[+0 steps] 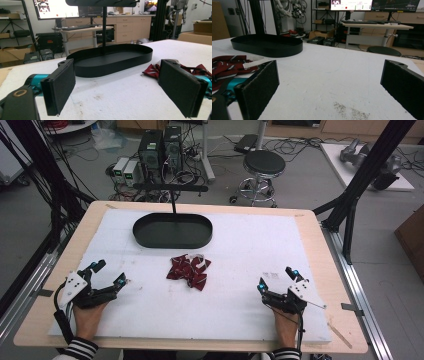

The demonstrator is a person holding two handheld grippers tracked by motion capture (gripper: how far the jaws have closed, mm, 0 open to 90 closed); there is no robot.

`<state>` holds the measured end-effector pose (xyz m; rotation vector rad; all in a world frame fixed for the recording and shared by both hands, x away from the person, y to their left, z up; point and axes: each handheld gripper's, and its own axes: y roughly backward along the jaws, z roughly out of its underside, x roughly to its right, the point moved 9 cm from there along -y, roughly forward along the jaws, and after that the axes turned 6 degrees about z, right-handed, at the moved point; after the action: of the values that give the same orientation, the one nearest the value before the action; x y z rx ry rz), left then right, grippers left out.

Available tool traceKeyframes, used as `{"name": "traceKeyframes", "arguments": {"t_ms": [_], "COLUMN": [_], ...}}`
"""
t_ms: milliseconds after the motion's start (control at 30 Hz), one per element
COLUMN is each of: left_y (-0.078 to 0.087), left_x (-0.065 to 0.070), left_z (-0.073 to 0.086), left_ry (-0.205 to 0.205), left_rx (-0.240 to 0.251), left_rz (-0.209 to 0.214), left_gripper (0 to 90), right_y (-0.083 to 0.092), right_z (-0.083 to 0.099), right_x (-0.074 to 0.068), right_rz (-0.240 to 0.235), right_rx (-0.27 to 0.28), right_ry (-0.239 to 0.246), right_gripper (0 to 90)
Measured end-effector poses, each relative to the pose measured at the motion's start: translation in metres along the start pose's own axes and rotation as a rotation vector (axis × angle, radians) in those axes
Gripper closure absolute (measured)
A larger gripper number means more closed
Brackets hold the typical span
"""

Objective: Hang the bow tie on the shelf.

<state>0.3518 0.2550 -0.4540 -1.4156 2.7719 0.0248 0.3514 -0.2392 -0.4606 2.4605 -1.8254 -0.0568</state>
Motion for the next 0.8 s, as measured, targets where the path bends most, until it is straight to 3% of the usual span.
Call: {"name": "traceKeyframes", "arguments": {"t_ms": [800], "left_y": [-0.0013], "left_x": [0.0004], "left_z": [0.0003], "left_ry": [-0.002], "left_rx": [-0.008], "left_rz": [0.001], "left_gripper": [15.3], "right_y": [0.0007], "right_z": [-0.0006], "right_x": [0.0011], "right_rz": [0.014], "right_rx": [0.009], "right_ry": [-0.004], "right_gripper": [0.8]}}
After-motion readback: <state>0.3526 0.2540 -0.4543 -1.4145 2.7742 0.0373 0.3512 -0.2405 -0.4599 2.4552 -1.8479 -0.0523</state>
